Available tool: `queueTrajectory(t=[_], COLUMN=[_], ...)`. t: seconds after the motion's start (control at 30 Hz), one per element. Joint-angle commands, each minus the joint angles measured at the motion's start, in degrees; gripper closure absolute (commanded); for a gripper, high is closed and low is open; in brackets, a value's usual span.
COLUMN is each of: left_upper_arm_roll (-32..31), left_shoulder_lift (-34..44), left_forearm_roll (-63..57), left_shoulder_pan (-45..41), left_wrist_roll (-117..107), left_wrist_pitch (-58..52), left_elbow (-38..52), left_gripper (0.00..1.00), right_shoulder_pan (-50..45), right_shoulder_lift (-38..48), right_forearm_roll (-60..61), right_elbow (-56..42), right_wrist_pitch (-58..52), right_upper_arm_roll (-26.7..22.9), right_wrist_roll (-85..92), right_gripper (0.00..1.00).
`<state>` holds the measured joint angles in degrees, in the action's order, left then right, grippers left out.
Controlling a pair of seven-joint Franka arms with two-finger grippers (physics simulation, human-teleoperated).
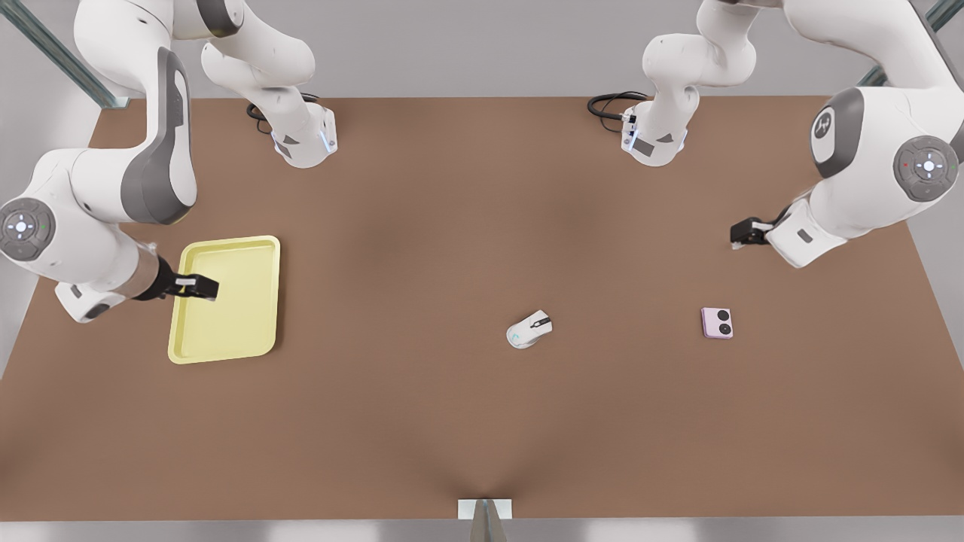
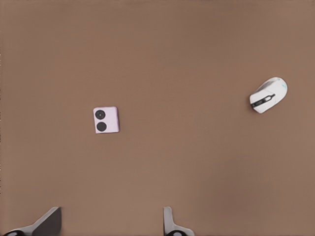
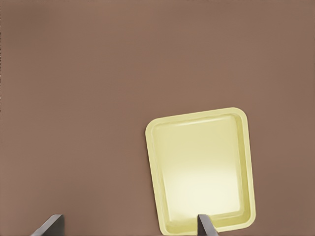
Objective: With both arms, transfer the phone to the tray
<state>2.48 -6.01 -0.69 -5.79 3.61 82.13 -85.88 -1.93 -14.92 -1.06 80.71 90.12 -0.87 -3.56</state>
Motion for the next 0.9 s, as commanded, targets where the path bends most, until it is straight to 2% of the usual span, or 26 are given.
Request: queueTrajectory(t=[0.0,0.03,0.13,0.23,0.37,0.53,0.87], left_upper_arm_roll=[0.07,1.12,1.56,1.56,1.56,1.56,1.83], left_shoulder_lift=[-0.05,-0.84,-13.66,-21.58,-22.73,-25.1,-27.48], left_forearm_roll=[-0.45,-0.45,-0.36,-0.54,0.08,0.61,-0.36], left_shoulder_pan=[-0.19,-0.19,0.43,0.95,4.12,6.75,9.22], left_wrist_roll=[1.22,1.05,1.74,2.71,3.86,3.86,4.03], left_wrist_pitch=[2.15,2.15,4.69,16.83,39.15,43.72,45.13], left_elbow=[0.01,0.01,0.01,-1.04,-15.63,-18.53,-20.47], left_gripper=[0.0,0.0,0.0,0.0,0.0,0.0,0.0], right_shoulder_pan=[0.0,0.0,0.0,0.0,0.0,0.0,0.0], right_shoulder_lift=[0.15,0.07,0.07,0.07,0.07,0.07,-0.81], right_forearm_roll=[0.0,0.0,0.0,-0.09,0.0,-0.09,-0.09], right_elbow=[-0.03,-0.03,-0.03,-0.03,-0.03,-0.03,-1.52], right_wrist_pitch=[3.83,3.83,3.83,3.83,3.92,3.84,3.83], right_upper_arm_roll=[-0.01,-0.01,-0.01,-0.01,-0.01,-0.01,-0.01], right_wrist_roll=[-1.8,-1.8,-1.8,-1.8,-1.8,-1.8,-1.89], right_gripper=[0.0,0.0,0.0,0.0,0.0,0.0,0.0])
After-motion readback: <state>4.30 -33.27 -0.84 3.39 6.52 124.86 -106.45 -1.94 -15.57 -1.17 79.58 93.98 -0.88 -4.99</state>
